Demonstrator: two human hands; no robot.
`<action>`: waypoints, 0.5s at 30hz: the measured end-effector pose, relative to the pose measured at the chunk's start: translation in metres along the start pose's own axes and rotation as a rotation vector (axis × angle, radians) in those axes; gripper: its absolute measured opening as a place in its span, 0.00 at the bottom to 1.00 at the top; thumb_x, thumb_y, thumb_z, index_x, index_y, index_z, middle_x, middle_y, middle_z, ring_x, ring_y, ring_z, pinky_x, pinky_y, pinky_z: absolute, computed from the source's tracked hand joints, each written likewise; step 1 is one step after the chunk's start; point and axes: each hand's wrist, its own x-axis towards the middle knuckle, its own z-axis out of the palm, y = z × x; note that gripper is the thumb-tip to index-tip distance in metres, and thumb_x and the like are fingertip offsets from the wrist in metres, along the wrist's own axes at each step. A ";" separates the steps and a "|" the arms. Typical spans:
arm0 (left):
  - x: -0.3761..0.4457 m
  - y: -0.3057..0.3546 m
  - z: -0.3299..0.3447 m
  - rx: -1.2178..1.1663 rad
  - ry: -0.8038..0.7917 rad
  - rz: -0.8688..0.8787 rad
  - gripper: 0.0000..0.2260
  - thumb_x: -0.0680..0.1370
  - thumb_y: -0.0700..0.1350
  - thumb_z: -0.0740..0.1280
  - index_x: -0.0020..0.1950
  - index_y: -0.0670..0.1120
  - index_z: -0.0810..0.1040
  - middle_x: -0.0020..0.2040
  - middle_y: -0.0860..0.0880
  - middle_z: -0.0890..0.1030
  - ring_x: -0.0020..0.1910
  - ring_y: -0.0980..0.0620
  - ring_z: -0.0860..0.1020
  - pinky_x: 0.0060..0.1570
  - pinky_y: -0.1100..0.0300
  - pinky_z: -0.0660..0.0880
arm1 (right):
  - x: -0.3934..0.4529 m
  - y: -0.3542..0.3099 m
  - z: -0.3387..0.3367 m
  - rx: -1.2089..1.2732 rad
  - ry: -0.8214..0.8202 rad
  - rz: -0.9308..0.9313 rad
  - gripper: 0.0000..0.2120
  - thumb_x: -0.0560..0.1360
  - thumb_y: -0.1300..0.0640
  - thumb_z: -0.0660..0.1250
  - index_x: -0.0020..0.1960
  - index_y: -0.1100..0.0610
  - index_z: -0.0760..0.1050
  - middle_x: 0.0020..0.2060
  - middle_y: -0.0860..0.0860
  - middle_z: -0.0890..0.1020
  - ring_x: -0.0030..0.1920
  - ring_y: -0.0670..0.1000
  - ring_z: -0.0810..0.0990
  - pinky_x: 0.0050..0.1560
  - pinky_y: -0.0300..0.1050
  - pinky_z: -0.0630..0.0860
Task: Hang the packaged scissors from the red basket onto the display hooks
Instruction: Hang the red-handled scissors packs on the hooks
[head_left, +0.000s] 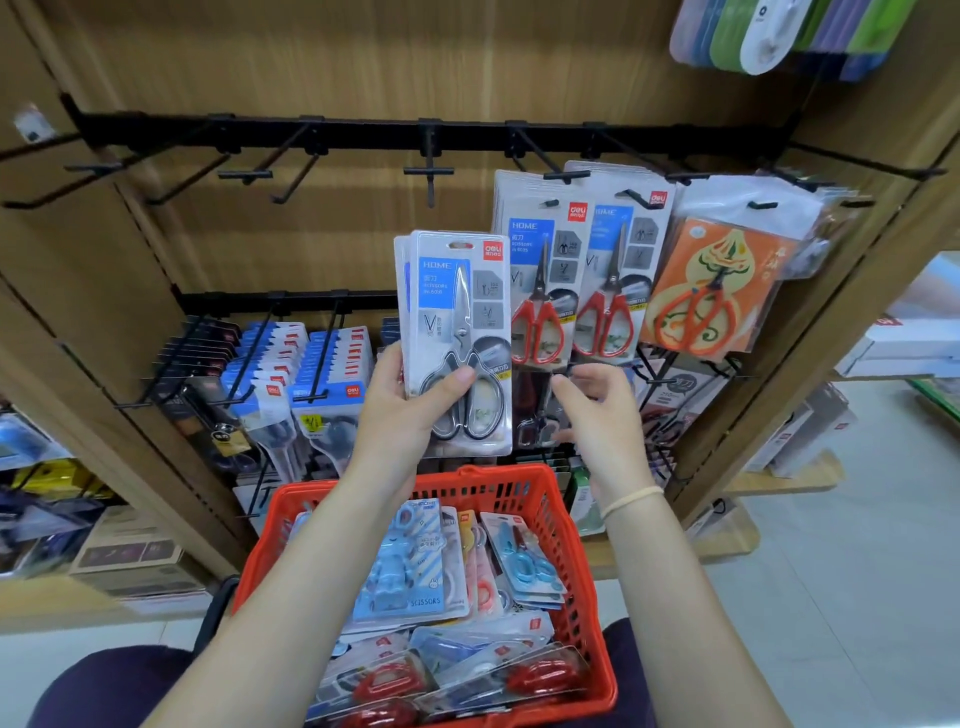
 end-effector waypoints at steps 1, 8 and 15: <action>0.001 -0.002 0.003 0.006 0.003 0.002 0.24 0.70 0.47 0.78 0.64 0.51 0.77 0.59 0.50 0.85 0.60 0.49 0.83 0.65 0.44 0.77 | -0.005 -0.001 0.000 0.002 -0.054 -0.025 0.09 0.80 0.54 0.68 0.58 0.57 0.75 0.51 0.54 0.81 0.45 0.49 0.82 0.33 0.41 0.78; 0.007 -0.005 0.026 0.048 -0.010 0.018 0.19 0.74 0.39 0.77 0.63 0.48 0.77 0.56 0.49 0.86 0.54 0.52 0.85 0.54 0.55 0.81 | -0.018 -0.003 0.007 -0.073 -0.238 -0.119 0.13 0.76 0.51 0.74 0.52 0.58 0.77 0.39 0.55 0.77 0.38 0.52 0.76 0.39 0.48 0.74; 0.009 -0.006 0.019 0.051 0.008 0.007 0.11 0.82 0.44 0.69 0.65 0.51 0.77 0.60 0.55 0.85 0.61 0.55 0.82 0.67 0.48 0.76 | -0.010 0.001 -0.002 0.040 -0.203 -0.101 0.06 0.81 0.51 0.67 0.52 0.53 0.72 0.39 0.49 0.78 0.42 0.52 0.78 0.44 0.53 0.80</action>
